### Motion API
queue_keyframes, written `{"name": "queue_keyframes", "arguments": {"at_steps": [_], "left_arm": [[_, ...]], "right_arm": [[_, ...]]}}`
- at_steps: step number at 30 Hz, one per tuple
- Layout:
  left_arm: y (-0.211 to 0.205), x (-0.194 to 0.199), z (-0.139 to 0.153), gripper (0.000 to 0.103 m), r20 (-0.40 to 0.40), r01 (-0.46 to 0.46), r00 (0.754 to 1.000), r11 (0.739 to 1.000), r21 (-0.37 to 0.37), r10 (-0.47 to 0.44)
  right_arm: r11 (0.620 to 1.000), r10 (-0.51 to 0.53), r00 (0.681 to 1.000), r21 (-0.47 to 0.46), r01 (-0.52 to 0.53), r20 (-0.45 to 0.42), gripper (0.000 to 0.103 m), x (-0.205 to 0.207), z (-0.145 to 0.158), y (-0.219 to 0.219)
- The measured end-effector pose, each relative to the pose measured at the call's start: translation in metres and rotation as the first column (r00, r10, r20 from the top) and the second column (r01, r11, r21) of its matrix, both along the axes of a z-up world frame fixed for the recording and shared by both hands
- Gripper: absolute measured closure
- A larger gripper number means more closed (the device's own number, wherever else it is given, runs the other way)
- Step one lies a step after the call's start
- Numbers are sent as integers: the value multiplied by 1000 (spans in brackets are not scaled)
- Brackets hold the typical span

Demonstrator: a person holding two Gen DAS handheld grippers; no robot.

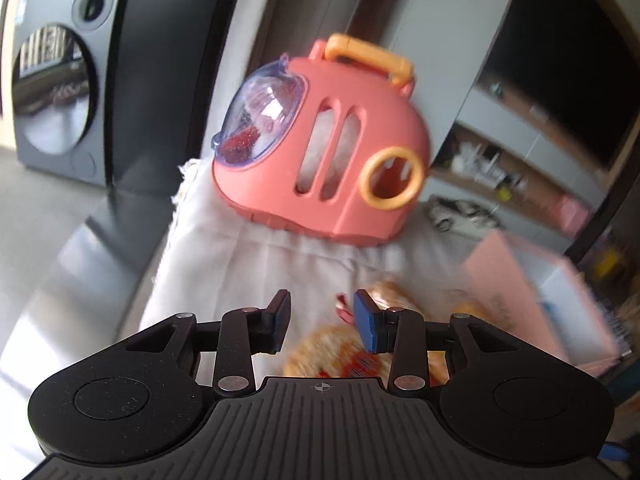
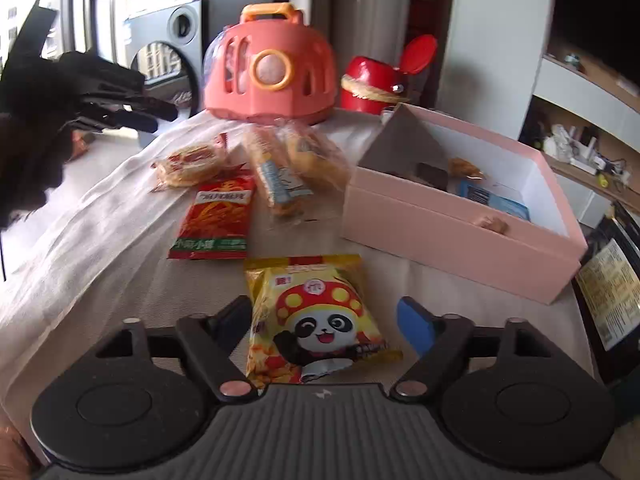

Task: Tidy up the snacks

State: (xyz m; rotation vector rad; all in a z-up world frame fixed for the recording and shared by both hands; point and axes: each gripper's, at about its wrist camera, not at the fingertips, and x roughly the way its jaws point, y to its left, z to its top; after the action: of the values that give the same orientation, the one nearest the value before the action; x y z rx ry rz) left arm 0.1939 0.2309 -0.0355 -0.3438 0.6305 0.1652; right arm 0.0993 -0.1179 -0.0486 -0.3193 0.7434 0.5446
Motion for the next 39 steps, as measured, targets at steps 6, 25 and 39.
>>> {"name": "queue_keyframes", "arguments": {"at_steps": [6,25,39], "left_arm": [[-19,1,-26,63,-89,119,989,993,21,-117],[-32,-94,-32,63,-67,24,997,976,-216,-39],[-94,-102,-39,63,-18,365,925,904,-223,-378]], "right_arm": [[997,-45,999,63,46,-18,21,1,-13,-16],[986,-54,997,152,62,-57,20,5,-16,-27],[994,44,999,97,-44,1,19,10,-7,23]]}}
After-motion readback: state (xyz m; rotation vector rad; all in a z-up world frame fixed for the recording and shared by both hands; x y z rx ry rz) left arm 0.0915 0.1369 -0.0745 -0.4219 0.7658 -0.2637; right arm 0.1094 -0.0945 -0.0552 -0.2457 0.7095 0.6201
